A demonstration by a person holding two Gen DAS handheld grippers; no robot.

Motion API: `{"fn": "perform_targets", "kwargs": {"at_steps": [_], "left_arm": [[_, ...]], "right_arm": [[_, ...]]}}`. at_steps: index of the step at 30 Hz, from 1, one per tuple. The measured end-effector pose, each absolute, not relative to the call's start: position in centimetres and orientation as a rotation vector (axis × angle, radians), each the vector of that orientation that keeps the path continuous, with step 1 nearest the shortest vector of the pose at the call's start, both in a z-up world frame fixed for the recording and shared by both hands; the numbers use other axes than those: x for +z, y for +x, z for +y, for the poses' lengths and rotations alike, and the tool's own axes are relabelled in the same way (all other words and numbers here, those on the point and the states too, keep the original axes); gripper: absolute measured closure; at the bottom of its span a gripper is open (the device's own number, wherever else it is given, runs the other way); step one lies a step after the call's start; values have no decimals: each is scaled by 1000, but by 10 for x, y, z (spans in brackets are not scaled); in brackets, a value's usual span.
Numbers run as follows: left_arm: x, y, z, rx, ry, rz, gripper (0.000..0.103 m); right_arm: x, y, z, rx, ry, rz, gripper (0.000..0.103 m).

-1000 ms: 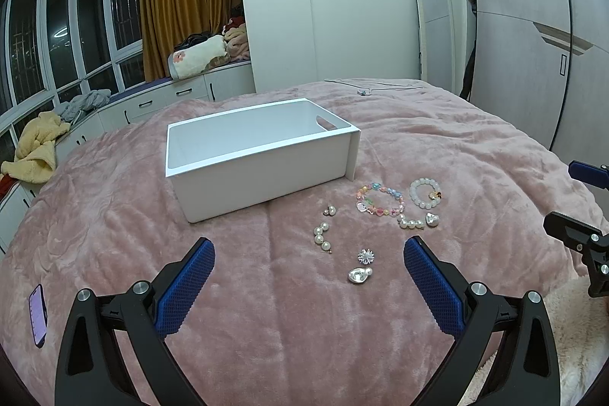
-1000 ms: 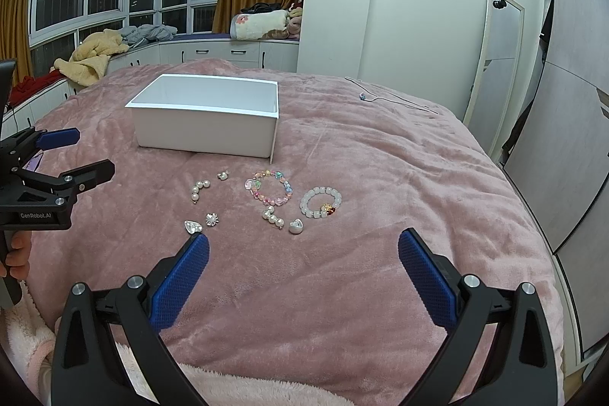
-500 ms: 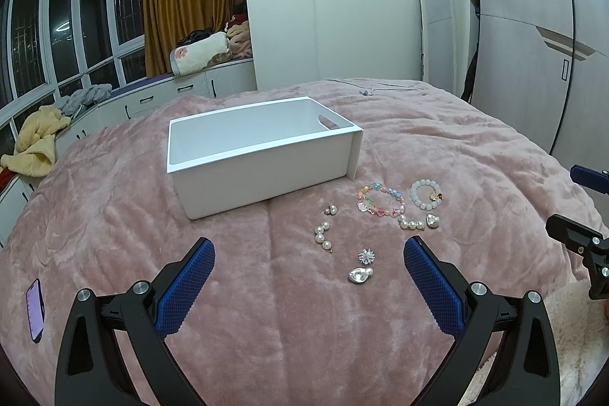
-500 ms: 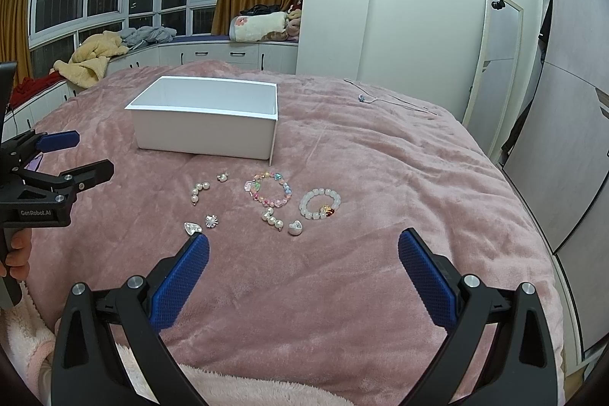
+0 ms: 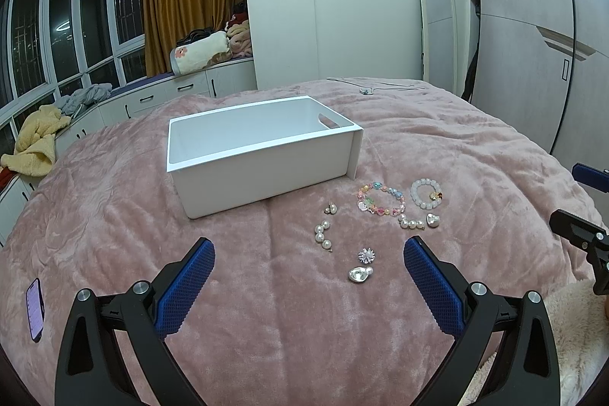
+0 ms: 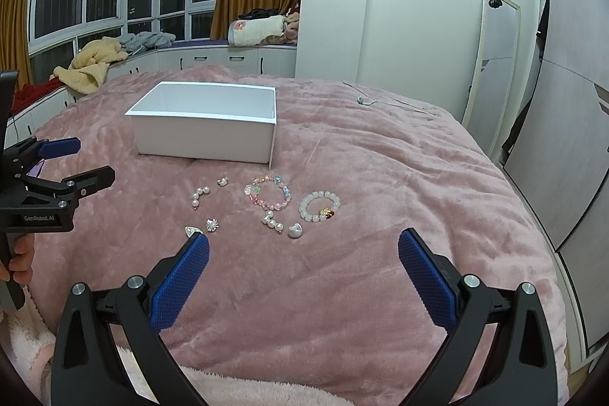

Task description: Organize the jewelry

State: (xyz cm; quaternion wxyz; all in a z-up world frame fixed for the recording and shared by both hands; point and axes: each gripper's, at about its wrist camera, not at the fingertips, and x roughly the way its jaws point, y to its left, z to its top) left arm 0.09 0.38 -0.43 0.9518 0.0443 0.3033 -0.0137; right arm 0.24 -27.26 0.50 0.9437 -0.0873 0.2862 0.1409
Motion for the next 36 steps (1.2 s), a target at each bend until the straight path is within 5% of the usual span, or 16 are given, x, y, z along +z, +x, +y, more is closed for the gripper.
{"fn": "perform_targets", "kwargs": {"at_steps": [36], "left_arm": [[-7,0,5,-31,83,624,2]], "right_arm": [[4,2,-273,282,-181,581,5]]}}
